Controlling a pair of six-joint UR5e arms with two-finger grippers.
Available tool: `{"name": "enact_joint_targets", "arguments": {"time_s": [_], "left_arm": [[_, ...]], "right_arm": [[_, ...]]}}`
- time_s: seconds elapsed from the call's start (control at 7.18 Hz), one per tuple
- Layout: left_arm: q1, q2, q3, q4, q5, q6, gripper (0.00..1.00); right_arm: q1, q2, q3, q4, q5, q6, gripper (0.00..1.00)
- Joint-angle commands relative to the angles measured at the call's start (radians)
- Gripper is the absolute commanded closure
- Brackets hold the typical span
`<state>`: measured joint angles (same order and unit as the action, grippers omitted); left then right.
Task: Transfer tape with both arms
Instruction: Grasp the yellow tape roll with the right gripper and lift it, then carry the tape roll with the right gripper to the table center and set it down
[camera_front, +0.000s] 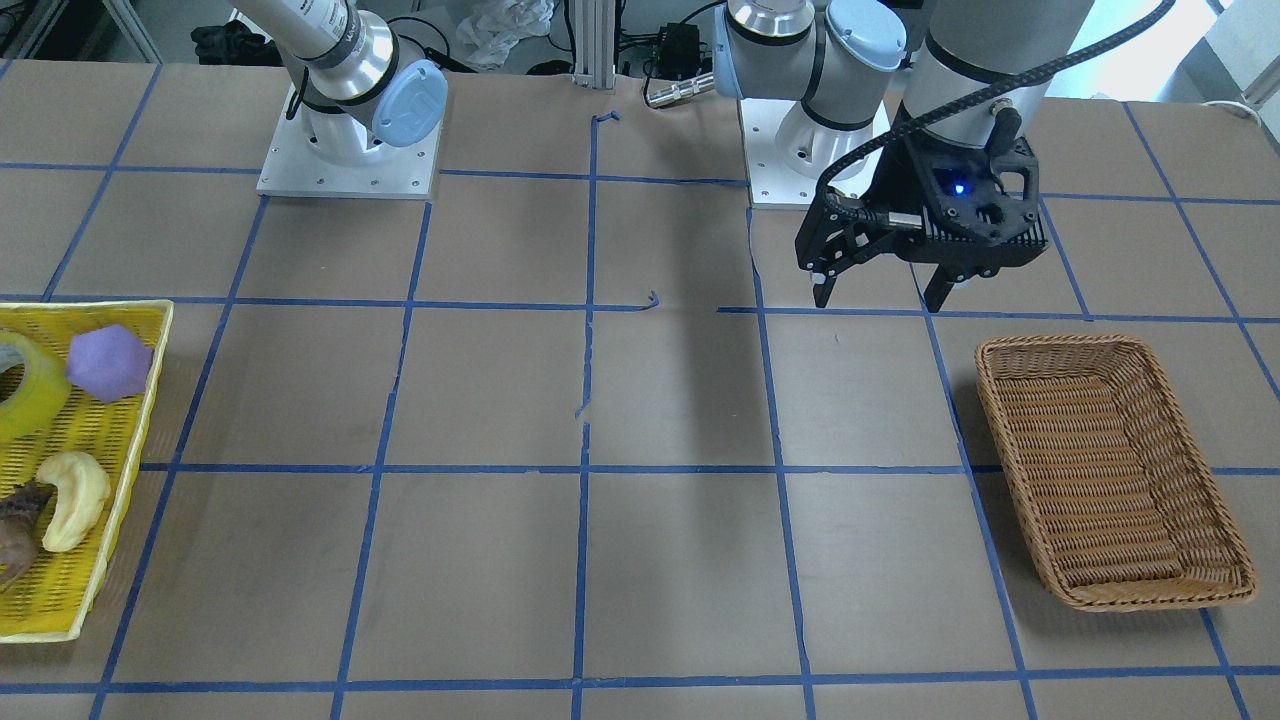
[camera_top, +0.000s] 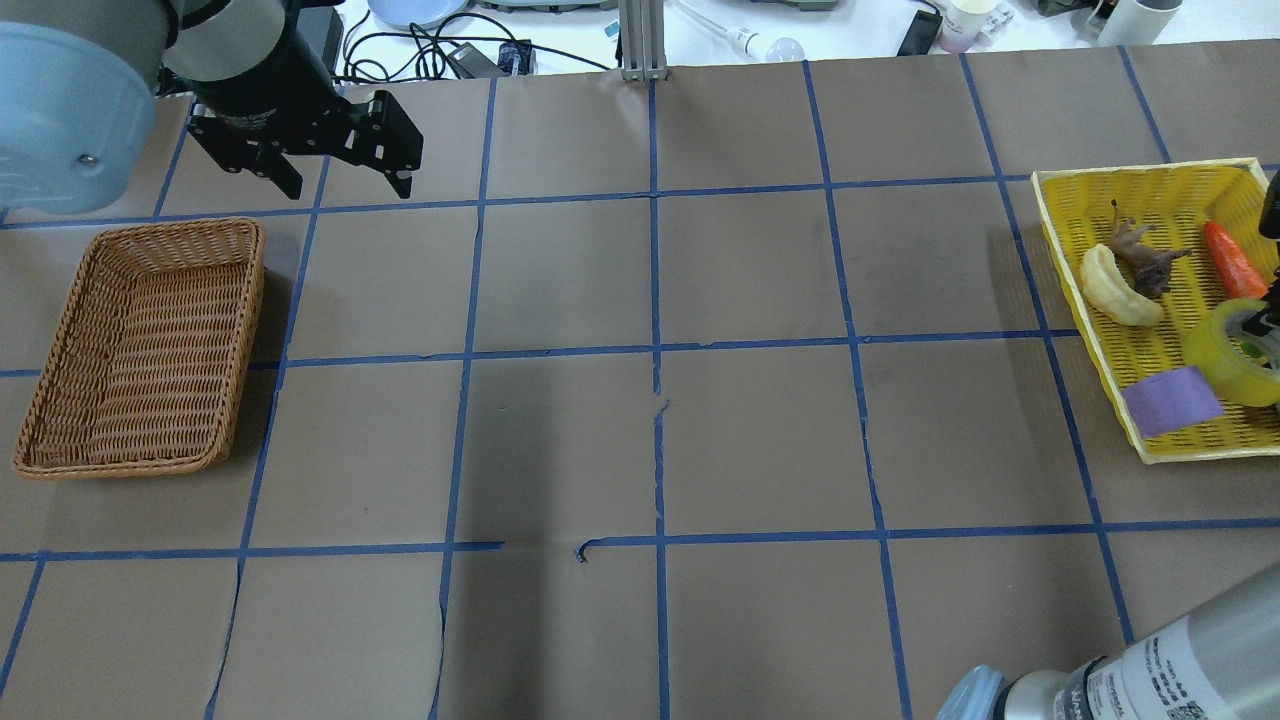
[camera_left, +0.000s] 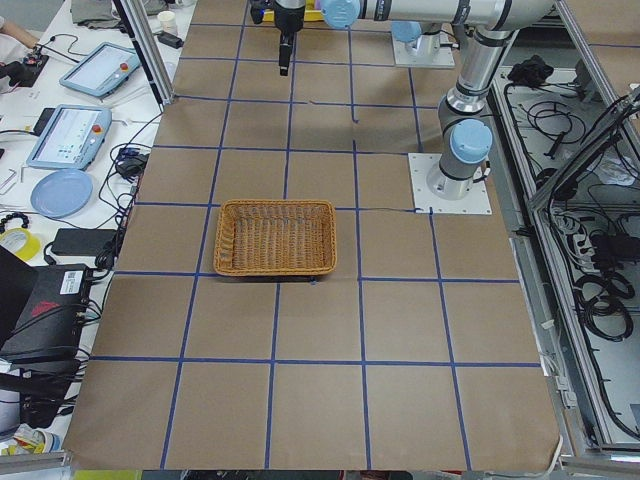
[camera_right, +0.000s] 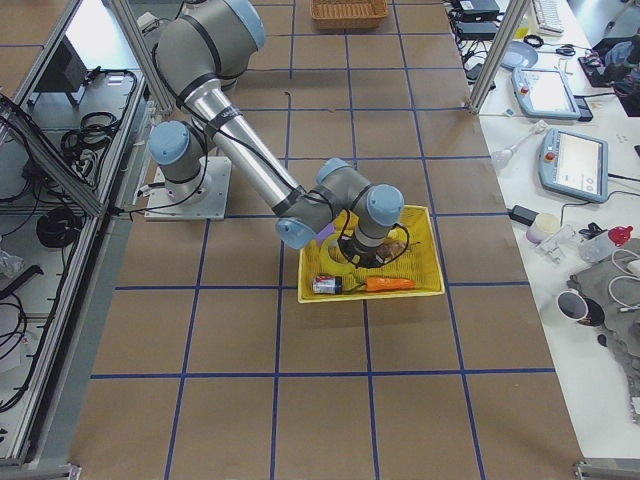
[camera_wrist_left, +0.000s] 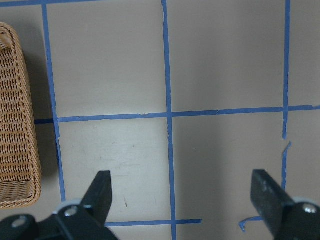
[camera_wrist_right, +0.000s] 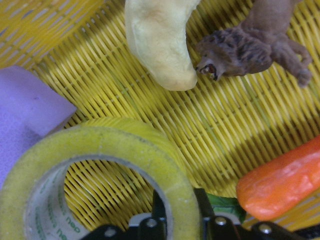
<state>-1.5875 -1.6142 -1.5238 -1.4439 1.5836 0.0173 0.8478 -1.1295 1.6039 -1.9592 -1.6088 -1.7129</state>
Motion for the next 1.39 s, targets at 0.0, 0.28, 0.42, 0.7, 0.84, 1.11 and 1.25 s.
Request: {"name": "enact_joint_targets", "arguments": {"time_s": [0.0,0.28,0.42,0.7,0.84,1.11,1.25], "left_arm": [[0.001,0.002,-0.001,0.0,-0.001,0.0,0.0],[0.007,0.002,0.004,0.0,-0.005,0.001,0.0],[0.007,0.004,0.001,0.0,-0.002,0.001,0.0],[0.004,0.004,-0.001,0.0,-0.001,0.001,0.0],[0.004,0.004,-0.001,0.0,-0.001,0.001,0.0],[0.004,0.002,-0.001,0.0,-0.001,0.001,0.0],[0.004,0.0,0.001,0.0,-0.001,0.001,0.0]], "right_arm": [[0.083,-0.048,-0.117,0.15,0.001,0.091,1.0],[0.286,-0.088,-0.131,0.183,-0.009,0.332,1.0],[0.389,-0.088,-0.131,0.218,-0.005,0.492,1.0],[0.567,-0.084,-0.131,0.206,0.01,0.825,1.0],[0.646,-0.064,-0.131,0.163,0.094,0.987,1.0],[0.787,0.012,-0.131,0.039,0.167,1.245,1.0],[0.876,0.039,-0.128,0.008,0.164,1.379,1.0]]}}
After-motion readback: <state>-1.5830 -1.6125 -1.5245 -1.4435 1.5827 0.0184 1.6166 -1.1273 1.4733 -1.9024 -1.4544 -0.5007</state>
